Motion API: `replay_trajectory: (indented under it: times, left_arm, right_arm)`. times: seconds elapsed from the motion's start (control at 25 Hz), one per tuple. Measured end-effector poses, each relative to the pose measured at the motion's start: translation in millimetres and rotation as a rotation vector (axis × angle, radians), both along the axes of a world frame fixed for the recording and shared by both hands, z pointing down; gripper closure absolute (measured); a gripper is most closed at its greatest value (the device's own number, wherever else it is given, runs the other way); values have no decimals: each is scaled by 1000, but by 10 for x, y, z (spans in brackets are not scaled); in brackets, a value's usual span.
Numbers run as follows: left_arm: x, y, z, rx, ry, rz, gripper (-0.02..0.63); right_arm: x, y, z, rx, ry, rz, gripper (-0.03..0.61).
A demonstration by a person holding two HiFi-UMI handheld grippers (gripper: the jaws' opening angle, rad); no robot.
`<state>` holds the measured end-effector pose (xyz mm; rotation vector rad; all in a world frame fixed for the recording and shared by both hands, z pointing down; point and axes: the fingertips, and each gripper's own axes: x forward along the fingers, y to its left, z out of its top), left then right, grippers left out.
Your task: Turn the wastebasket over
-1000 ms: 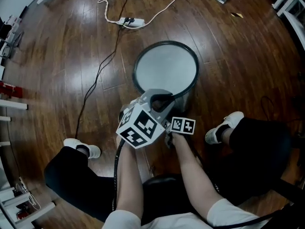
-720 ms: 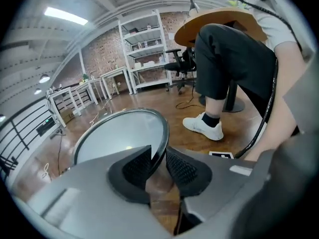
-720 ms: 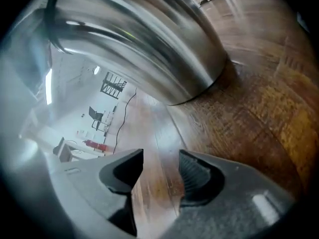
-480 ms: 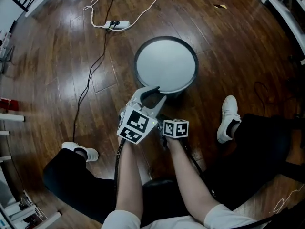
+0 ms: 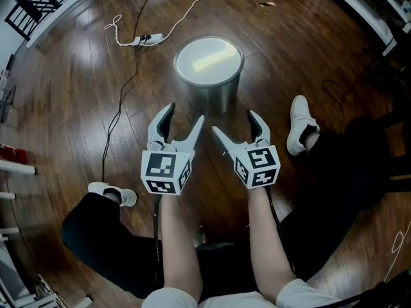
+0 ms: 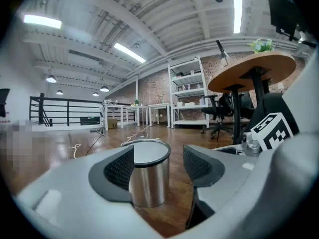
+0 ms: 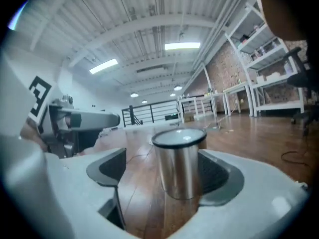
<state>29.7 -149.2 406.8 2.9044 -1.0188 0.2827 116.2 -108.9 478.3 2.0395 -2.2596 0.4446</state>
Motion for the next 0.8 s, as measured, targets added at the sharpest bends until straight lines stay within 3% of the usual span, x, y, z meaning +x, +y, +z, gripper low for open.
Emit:
replay_trajectory:
  times: [0.16, 0.32, 0.52, 0.68, 0.8]
  left_arm:
    - [-333, 687, -381, 58, 29, -32, 281]
    - [-709, 1211, -613, 72, 82, -77, 287]
    - [-582, 1459, -953, 113, 88, -96, 290]
    - [-538, 1392, -1207, 134, 135, -128, 296]
    - [-598, 1370, -1304, 149, 125, -147, 301]
  right_arm:
    - [-88, 673, -574, 82, -18, 57, 153]
    - [-82, 1163, -1051, 88, 119, 107, 153]
    - [-37, 1478, -1581, 123, 185, 137, 155]
    - [-84, 1391, -1934, 192, 208, 124, 155]
    - [-72, 1379, -2066, 206, 190, 142, 155]
